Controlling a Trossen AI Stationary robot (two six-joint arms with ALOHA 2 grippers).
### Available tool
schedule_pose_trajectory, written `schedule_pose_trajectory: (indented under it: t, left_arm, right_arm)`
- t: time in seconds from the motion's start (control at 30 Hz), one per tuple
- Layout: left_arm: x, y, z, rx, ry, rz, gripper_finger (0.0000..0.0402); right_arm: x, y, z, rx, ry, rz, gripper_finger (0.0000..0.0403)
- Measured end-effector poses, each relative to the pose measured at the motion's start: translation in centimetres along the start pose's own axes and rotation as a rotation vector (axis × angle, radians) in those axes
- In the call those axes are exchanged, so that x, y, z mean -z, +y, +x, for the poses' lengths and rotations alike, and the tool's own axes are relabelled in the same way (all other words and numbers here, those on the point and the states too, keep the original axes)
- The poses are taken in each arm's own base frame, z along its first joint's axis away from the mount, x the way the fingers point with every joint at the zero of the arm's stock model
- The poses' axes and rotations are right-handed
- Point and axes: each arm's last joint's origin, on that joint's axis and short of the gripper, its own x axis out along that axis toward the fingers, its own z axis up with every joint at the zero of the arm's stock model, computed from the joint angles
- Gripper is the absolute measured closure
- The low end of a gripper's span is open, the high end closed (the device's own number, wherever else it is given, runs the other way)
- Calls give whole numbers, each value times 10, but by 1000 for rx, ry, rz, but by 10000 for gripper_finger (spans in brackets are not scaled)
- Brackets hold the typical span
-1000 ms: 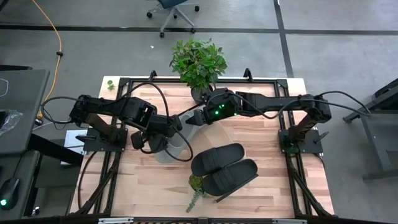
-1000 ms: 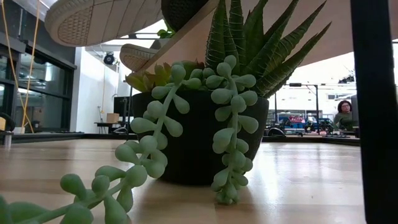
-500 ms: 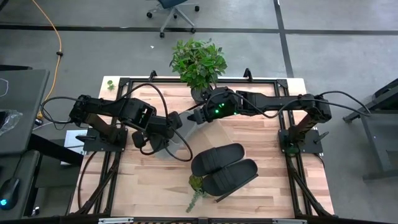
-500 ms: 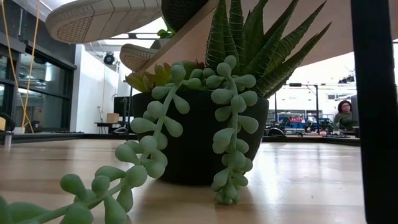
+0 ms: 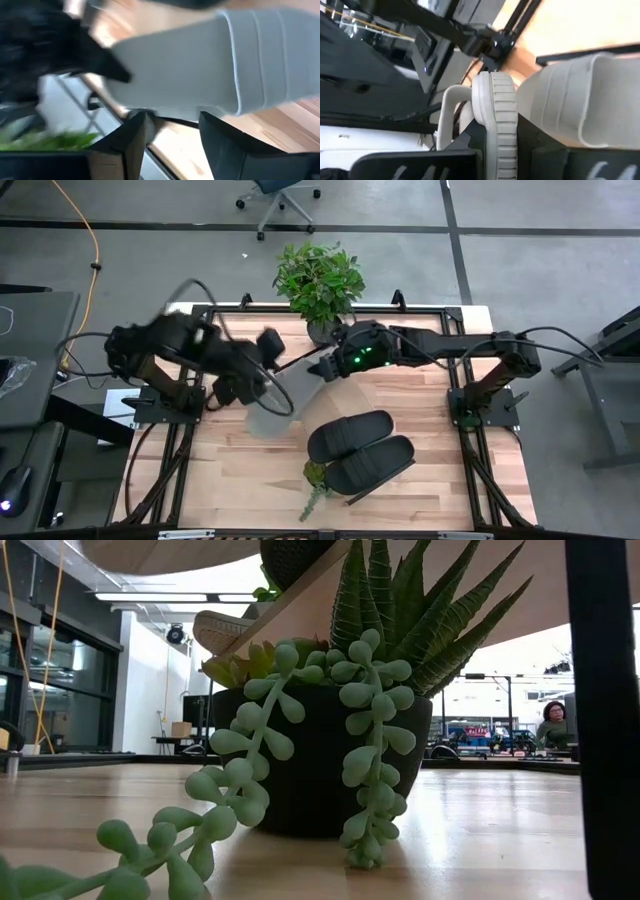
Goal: Pick and place slides into the shelf
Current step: Put the gray slide on the shelf
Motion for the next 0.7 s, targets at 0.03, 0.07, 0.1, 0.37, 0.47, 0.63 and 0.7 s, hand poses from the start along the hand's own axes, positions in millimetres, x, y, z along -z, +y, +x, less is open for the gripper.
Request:
schedule_pose_trajectory:
  t: [0.03, 0.07, 0.1, 0.37, 0.47, 0.63, 0.7]
  left_arm:
    - [2, 3, -9, -33, -20, -13, 229]
    - [3, 5, -19, -63, -41, -30, 227]
    - [5, 8, -28, -92, -64, -51, 226]
    - [21, 8, -67, -197, -162, -156, 247]
    - [26, 5, -71, -200, -163, -211, 261]
    - [31, 2, -79, -207, -190, -283, 284]
    - [34, 0, -82, -208, -203, -306, 293]
  right_arm:
    - [-1, 2, -6, 4, -15, -5, 375]
    - [-2, 4, -13, 3, -33, -12, 375]
    - [-3, 6, -21, 7, -50, -20, 375]
    - [4, 12, -100, 162, -204, -70, 375]
    - [13, 13, -124, 205, -231, -72, 375]
    - [27, 12, -144, 285, -267, -83, 378]
    - [31, 10, -147, 318, -271, -83, 378]
